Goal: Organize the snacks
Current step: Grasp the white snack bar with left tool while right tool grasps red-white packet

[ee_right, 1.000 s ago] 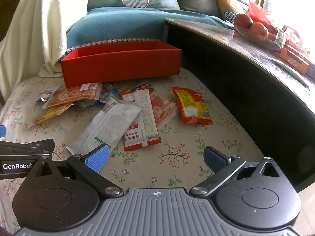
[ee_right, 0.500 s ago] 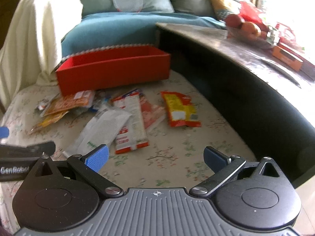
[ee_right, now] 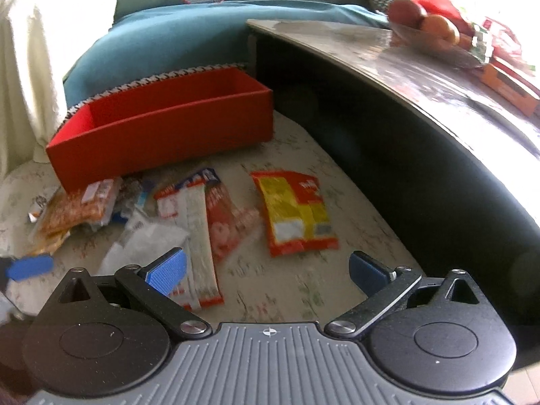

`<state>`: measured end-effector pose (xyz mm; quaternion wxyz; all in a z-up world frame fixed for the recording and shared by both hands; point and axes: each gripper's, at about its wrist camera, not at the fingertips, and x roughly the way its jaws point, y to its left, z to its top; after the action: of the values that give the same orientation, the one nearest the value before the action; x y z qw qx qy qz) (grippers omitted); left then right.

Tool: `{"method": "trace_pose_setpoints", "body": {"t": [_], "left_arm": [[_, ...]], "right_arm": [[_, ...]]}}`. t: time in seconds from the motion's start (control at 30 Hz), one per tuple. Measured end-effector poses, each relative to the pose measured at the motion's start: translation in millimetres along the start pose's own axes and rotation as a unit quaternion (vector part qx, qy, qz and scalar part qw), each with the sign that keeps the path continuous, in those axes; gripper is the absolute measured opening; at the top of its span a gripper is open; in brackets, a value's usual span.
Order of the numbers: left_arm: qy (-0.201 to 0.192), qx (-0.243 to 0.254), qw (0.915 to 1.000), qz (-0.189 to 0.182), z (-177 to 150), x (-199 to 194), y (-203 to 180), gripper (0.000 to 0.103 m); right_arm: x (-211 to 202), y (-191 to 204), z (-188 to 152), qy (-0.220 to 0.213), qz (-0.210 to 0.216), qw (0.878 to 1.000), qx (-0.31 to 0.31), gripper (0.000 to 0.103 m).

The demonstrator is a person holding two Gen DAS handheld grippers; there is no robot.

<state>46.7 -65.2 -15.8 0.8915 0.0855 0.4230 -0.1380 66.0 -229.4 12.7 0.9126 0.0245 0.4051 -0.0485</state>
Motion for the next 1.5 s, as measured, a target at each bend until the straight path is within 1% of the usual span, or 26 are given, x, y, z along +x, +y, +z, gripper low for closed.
{"method": "trace_pose_setpoints", "body": {"t": [0.1, 0.2, 0.23, 0.3, 0.33, 0.4, 0.47, 0.57, 0.6, 0.63, 0.67, 0.73, 0.8, 0.9, 1.03, 1.1, 1.17, 1.2, 1.3, 1.33, 1.37, 1.43, 1.47, 1.5], "left_arm": [[0.015, 0.005, 0.9999, -0.002, 2.2, 15.9, -4.0, 0.096], [0.04, 0.017, 0.999, 0.008, 2.6, 35.7, -8.0, 0.095], [0.049, 0.017, 0.9986, 0.01, 2.2, 41.1, -7.8, 0.092], [0.063, 0.011, 0.9979, 0.009, 1.5, 48.8, -5.1, 0.089], [0.067, 0.004, 0.9977, 0.005, 2.2, 51.0, -3.0, 0.089], [0.069, -0.003, 0.9976, 0.0, 5.5, 51.8, -1.1, 0.086], [0.067, 0.006, 0.9977, -0.001, 8.4, 53.5, -3.0, 0.082], [0.069, 0.018, 0.9974, -0.004, 11.3, 53.0, -4.8, 0.072], [0.069, 0.026, 0.9972, -0.007, 11.7, 50.9, -6.5, 0.063], [0.07, 0.03, 0.997, -0.01, 13.2, 50.2, -8.5, 0.056], [0.075, 0.027, 0.9968, -0.011, 12.8, 47.3, -8.4, 0.055], [0.079, 0.015, 0.9967, -0.012, 9.0, 41.5, -4.6, 0.047], [0.082, 0.008, 0.9966, -0.01, 4.1, 33.2, 0.2, 0.045], [0.08, 0.001, 0.9968, -0.005, -9.0, 14.7, 10.8, 0.044], [0.076, 0.003, 0.9971, 0.003, -23.0, -1.1, 22.3, 0.044], [0.069, 0.006, 0.9976, 0.004, -27.9, -3.6, 24.7, 0.044], [0.075, 0.003, 0.9972, 0.0, -31.1, -1.0, 27.8, 0.045], [0.084, -0.003, 0.9965, 0.0, -31.3, 2.7, 28.7, 0.045], [0.094, -0.012, 0.9954, -0.004, -28.5, 9.9, 31.3, 0.049], [0.093, -0.011, 0.9956, -0.006, -26.2, 11.2, 31.0, 0.05], [0.09, -0.007, 0.9959, -0.007, -24.2, 12.3, 30.1, 0.051], [0.088, -0.001, 0.9961, -0.003, -21.4, 15.7, 28.8, 0.057], [0.088, 0.001, 0.9961, 0.0, -21.6, 18.2, 28.9, 0.058], [0.092, 0.002, 0.9958, 0.004, -21.4, 22.2, 28.9, 0.06]], "right_arm": [[7.8, -0.2, 4.2, 0.005, 0.007, 1.0, 0.004, 0.103], [12.3, -1.4, 5.3, 0.016, 0.026, 0.999, 0.012, 0.103], [11.9, -1.1, 4.9, 0.017, 0.031, 0.999, 0.012, 0.103], [9.6, -1.0, 4.2, 0.014, 0.034, 0.999, 0.007, 0.103], [8.2, -1.9, 4.2, 0.012, 0.036, 0.999, 0.007, 0.103], [6.7, -4.4, 3.7, 0.009, 0.043, 0.999, 0.008, 0.103], [7.6, -7.8, 2.7, 0.011, 0.048, 0.999, 0.009, 0.101], [8.5, -13.2, -1.4, 0.021, 0.061, 0.998, 0.013, 0.1], [8.1, -14.4, -2.9, 0.023, 0.067, 0.997, 0.015, 0.099], [7.5, -15.0, -4.5, 0.024, 0.072, 0.997, 0.015, 0.098], [6.9, -15.0, -6.0, 0.026, 0.077, 0.997, 0.014, 0.096], [5.5, -13.6, -9.8, 0.029, 0.087, 0.996, 0.008, 0.094], [3.7, -10.8, -12.8, 0.034, 0.096, 0.995, 0.002, 0.092], [0.1, 0.8, -13.8, 0.032, 0.113, 0.993, -0.016, 0.089], [4.0, 27.7, -9.2, 0.028, 0.132, 0.99, -0.051, 0.089], [17.1, 41.6, -6.5, 0.04, 0.123, 0.989, -0.069, 0.088], [31.9, 53.3, -5.4, 0.054, 0.11, 0.989, -0.084, 0.08], [40.4, 58.4, -4.4, 0.064, 0.105, 0.989, -0.088, 0.078], [57.7, 65.5, -3.5, 0.083, 0.092, 0.988, -0.088, 0.077], [62.4, 66.6, -3.3, 0.087, 0.081, 0.989, -0.09, 0.072], [66.4, 67.3, -4.2, 0.095, 0.076, 0.988, -0.092, 0.071], [70.9, 64.2, -3.3, 0.101, 0.079, 0.988, -0.084, 0.073], [72.3, 62.6, -1.6, 0.105, 0.082, 0.988, -0.079, 0.075], [74.5, 61.0, -0.4, 0.107, 0.078, 0.988, -0.074, 0.08]]}}
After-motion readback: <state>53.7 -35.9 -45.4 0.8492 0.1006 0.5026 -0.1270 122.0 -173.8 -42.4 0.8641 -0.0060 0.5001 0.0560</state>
